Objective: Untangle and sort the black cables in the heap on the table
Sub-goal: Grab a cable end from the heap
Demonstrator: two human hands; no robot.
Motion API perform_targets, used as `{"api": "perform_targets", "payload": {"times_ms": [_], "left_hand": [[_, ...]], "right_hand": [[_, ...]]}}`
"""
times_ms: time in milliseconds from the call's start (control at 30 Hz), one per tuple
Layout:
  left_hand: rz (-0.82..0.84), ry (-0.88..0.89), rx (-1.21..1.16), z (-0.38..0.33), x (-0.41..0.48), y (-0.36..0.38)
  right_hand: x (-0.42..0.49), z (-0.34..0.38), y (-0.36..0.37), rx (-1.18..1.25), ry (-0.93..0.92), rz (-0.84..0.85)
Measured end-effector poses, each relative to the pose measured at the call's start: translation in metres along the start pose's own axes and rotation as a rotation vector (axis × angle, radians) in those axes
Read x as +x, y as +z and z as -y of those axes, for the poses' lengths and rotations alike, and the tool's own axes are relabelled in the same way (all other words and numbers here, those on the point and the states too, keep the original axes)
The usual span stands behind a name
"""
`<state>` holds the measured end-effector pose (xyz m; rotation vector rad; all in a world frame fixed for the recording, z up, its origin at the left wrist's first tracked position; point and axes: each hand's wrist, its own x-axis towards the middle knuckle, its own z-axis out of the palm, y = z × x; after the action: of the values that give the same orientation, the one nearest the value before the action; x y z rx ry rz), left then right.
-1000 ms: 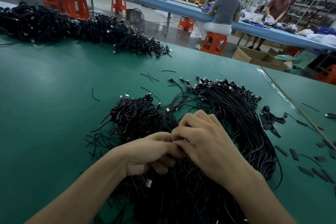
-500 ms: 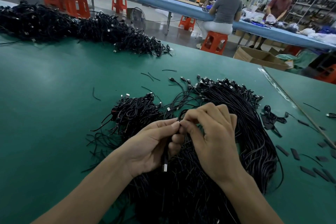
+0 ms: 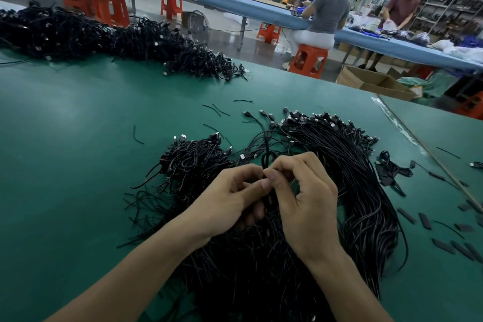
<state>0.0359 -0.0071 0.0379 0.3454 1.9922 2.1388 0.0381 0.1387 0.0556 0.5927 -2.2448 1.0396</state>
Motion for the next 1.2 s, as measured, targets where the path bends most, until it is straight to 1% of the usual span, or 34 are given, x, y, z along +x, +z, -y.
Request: {"api": "perform_targets", "payload": {"times_ms": [133, 233, 267, 333, 367, 433, 500, 567, 633, 667, 733, 900, 1000, 1100, 1200], "left_hand": [[-0.121, 0.143, -0.193, 0.001, -0.001, 0.011], [-0.195, 0.276, -0.229, 0.003, -0.002, 0.012], [-0.191, 0.305, -0.269, 0.002, -0.002, 0.01], [-0.161, 0.296, -0.394, -0.003, -0.004, 0.005], [-0.15, 0.304, -0.408, -0.005, -0.005, 0.003], [-0.161, 0.341, -0.327, -0.007, -0.006, 0.001], [-0.235, 0.389, -0.224, -0.006, -0.006, 0.0], [-0.308, 0.39, -0.218, -0.003, -0.004, 0.0], [-0.301, 0.375, -0.204, -0.001, -0.003, -0.001], [-0.287, 0.377, -0.158, -0.001, -0.004, -0.001], [-0.289, 0.412, -0.013, 0.0, -0.005, -0.001], [-0.379, 0.596, 0.469, 0.011, -0.008, -0.001], [-0.346, 0.6, 0.615, 0.021, -0.014, 0.0], [-0.266, 0.473, 0.607, 0.024, -0.016, 0.003], [-0.224, 0.352, 0.41, 0.018, -0.015, 0.006]], "right_hand": [[-0.004, 0.011, 0.01, 0.284, 0.201, -0.07], [-0.005, 0.012, 0.013, 0.427, 0.324, -0.062], [-0.005, 0.013, 0.014, 0.462, 0.354, -0.054], [-0.005, 0.013, 0.014, 0.552, 0.434, -0.033], [-0.005, 0.013, 0.014, 0.599, 0.477, -0.02], [-0.005, 0.011, 0.012, 0.706, 0.532, 0.016], [-0.004, 0.01, 0.011, 0.771, 0.519, 0.072], [-0.003, 0.009, 0.009, 0.765, 0.512, 0.103], [-0.002, 0.008, 0.008, 0.745, 0.529, 0.105], [-0.002, 0.007, 0.007, 0.741, 0.535, 0.1], [0.0, 0.004, 0.006, 0.73, 0.541, 0.091], [0.002, -0.004, 0.007, 0.667, 0.555, 0.088], [0.004, -0.008, 0.004, 0.611, 0.528, 0.049], [0.005, -0.009, 0.004, 0.573, 0.479, 0.051], [0.002, -0.007, 0.006, 0.528, 0.418, 0.099]]}}
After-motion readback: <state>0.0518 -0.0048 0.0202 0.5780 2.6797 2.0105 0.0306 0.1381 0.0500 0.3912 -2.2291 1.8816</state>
